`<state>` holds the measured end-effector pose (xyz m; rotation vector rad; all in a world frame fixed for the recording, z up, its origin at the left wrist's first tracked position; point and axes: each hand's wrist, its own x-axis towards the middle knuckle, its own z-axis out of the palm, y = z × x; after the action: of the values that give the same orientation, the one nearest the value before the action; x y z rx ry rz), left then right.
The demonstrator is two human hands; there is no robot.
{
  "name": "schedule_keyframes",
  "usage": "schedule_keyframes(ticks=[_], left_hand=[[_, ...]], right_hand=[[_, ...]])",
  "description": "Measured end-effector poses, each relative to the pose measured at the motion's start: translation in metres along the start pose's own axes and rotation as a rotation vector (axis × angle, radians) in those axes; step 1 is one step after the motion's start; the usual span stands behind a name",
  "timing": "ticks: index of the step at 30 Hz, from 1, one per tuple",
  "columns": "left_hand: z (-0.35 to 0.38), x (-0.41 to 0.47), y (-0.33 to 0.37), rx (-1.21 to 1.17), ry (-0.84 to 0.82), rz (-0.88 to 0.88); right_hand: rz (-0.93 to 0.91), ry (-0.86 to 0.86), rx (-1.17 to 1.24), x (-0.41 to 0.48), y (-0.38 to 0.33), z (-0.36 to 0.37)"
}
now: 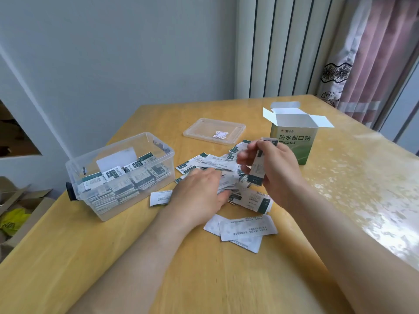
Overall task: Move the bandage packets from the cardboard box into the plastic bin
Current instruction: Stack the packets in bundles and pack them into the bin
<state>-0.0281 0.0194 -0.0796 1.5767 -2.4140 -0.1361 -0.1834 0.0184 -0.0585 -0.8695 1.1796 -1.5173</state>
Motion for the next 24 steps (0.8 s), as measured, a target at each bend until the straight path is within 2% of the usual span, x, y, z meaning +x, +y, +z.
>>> schedule_keyframes(ticks=[2,6,8,10,12,16,21,24], left_hand=[[0.003,0.0,0.0,0.02,0.065,0.006],[-0.002,0.0,0.004,-0.005,0.206,0.068],[-0.005,0.002,0.0,-0.086,0.289,0.065],[-0.011,0.002,-0.001,-0.279,0.373,0.008],[-0.017,0.002,0.001,-0.588,0.4,-0.096],[-0.025,0.001,0.004,-1.162,0.307,-0.248],[-0.021,0.003,-0.001,-1.393,0.23,-0.375],[-0.019,0.007,-0.003,-1.435,0.274,-0.427]], right_hand=[[0.01,-0.027,-0.084,0.002,0.0,-0.003],[0.01,-0.124,-0.554,0.003,-0.001,-0.008],[0.014,-0.148,-0.645,0.004,-0.001,-0.011],[0.023,-0.169,-0.625,0.004,-0.002,-0.012],[0.024,-0.228,-0.521,0.003,-0.002,-0.012],[-0.025,-0.276,-0.388,0.0,0.002,-0.01],[-0.079,-0.206,-0.233,-0.003,0.003,-0.007],[-0.118,-0.1,-0.256,0.002,0.0,-0.009]])
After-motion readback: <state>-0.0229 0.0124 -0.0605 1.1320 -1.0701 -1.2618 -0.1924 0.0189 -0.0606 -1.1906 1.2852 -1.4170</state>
